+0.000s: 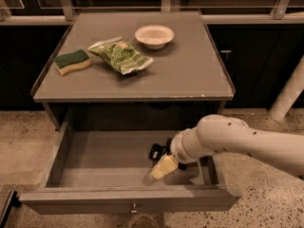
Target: Pick rxbar chocolate from top drawer and place on counter
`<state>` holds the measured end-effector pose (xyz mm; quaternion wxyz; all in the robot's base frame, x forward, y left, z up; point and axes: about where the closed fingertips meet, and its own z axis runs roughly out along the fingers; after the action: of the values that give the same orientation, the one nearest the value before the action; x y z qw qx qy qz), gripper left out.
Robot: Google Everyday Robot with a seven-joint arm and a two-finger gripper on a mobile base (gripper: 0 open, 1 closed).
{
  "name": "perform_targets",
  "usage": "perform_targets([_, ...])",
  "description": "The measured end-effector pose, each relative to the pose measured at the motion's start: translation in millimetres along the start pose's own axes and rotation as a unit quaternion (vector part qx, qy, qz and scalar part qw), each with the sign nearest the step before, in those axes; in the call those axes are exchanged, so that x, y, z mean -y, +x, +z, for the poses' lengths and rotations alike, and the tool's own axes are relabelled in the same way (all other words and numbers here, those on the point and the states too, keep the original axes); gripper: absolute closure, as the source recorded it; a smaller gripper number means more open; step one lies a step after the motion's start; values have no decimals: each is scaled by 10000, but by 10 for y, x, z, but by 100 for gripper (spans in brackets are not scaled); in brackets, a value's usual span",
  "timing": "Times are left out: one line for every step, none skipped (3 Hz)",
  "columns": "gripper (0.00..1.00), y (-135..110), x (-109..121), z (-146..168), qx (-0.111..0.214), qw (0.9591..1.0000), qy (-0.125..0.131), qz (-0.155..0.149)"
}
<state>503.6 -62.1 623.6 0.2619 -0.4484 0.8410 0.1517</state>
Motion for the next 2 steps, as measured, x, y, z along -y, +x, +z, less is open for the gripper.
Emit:
perform_targets([0,70,18,162,-136,9999,-21,-3])
perform_targets([0,158,106,258,-270,9996,57,34])
